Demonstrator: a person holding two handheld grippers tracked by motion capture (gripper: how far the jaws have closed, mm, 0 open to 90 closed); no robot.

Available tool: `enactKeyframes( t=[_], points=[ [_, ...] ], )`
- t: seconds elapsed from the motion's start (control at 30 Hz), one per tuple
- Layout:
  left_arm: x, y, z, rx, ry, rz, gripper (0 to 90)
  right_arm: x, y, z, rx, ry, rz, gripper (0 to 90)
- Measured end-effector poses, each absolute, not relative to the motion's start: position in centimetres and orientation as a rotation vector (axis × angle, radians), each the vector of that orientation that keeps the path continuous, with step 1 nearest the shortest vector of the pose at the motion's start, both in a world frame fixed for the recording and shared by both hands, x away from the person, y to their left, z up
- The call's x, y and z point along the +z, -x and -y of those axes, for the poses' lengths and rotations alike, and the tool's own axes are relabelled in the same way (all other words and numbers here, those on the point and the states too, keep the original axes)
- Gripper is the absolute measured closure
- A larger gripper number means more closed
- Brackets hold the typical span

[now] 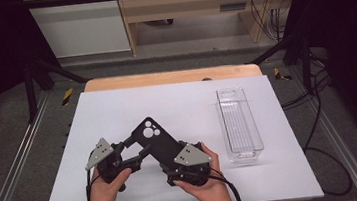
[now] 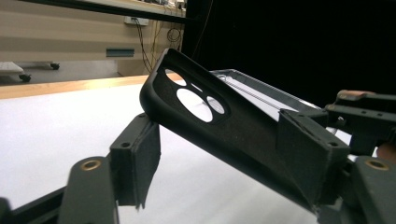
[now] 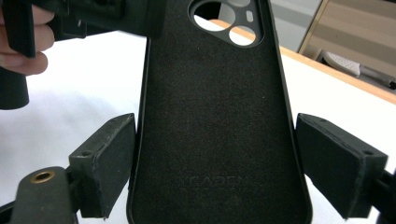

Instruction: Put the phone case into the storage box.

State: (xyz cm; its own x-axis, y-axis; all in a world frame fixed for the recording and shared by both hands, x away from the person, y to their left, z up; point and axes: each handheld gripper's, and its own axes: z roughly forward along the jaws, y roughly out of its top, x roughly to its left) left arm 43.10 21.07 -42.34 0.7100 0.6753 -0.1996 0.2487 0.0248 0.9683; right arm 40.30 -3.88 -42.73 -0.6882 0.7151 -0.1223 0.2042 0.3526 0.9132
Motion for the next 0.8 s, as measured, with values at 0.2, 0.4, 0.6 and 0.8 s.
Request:
enactKeyframes(
  t=[0.2,0.4,0.6,0.8],
  points=[
    [-42.2,-43.0,-21.1,0.369,-1.535,-0.796,41.8,-43.0,-40.3,3.7,1.307,-0.806,-2.123,15.2],
    [-42.1,-42.8,-20.9,0.357,-1.531,-0.791,52.4,-43.5,-40.4,3.4,1.277,-0.815,-2.143,15.0],
    [-42.0,-42.6,-20.8,0.343,-1.519,-0.794,62.8,-43.9,-40.3,3.1,1.257,-0.830,-2.159,14.8],
    [-41.9,-42.3,-20.6,0.341,-1.513,-0.792,69.1,-44.1,-40.3,2.9,1.251,-0.840,-2.164,14.6]
  ],
)
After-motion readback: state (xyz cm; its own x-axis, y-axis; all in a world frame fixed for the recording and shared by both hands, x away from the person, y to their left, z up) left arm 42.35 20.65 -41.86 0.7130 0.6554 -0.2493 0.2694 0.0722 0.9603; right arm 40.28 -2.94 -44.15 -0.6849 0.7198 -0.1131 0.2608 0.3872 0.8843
